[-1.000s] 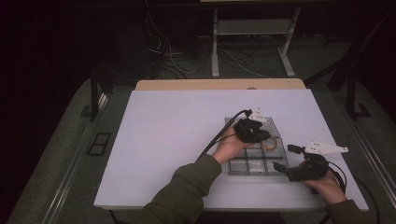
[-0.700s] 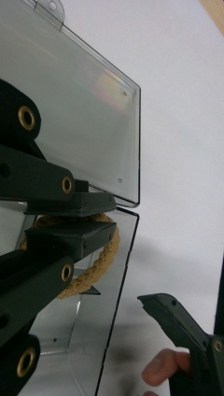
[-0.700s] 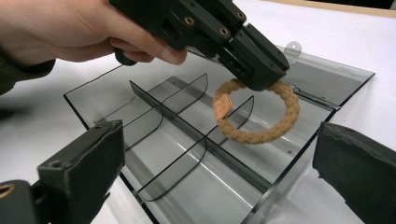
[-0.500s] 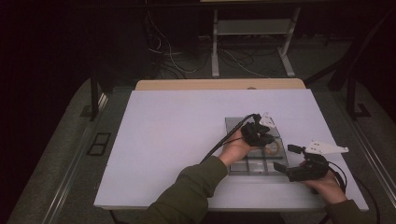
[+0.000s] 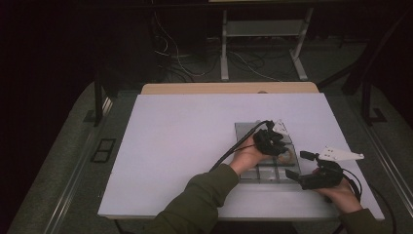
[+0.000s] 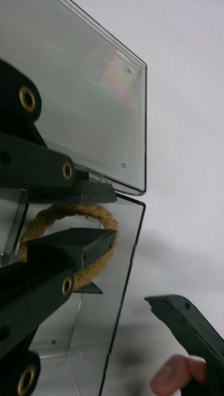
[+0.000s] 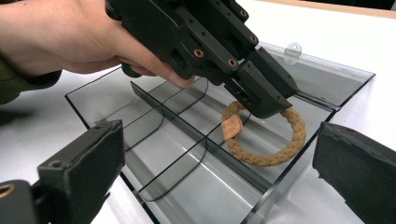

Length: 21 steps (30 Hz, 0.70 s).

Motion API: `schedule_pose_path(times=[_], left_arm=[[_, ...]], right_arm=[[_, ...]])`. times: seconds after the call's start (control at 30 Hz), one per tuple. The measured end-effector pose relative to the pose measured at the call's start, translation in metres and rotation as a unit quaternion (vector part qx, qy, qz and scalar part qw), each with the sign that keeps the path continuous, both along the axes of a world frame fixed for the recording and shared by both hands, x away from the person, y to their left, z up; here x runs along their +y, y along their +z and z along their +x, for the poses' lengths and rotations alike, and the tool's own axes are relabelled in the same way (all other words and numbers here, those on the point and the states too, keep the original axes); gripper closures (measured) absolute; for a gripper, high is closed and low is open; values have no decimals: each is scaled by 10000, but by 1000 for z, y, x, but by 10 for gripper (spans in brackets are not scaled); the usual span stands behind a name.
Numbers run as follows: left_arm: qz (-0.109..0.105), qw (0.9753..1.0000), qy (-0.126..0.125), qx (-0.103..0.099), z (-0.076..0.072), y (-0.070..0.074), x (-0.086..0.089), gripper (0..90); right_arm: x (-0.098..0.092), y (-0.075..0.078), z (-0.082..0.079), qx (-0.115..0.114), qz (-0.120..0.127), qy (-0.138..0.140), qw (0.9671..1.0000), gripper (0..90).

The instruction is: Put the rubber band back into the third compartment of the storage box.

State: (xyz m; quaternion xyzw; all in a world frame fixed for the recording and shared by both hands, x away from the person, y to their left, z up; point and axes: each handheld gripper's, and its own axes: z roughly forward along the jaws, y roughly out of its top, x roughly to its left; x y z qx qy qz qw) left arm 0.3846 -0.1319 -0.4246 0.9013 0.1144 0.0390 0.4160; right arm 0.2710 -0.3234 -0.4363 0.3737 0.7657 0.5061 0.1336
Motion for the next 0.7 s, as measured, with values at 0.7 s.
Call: schedule_pose_path(times=[0.7], left_arm=[[-754, 9960, -74, 469, 2, 17, 30, 538]], right_arm=[[0, 0, 0, 13, -3, 18, 10000, 20]])
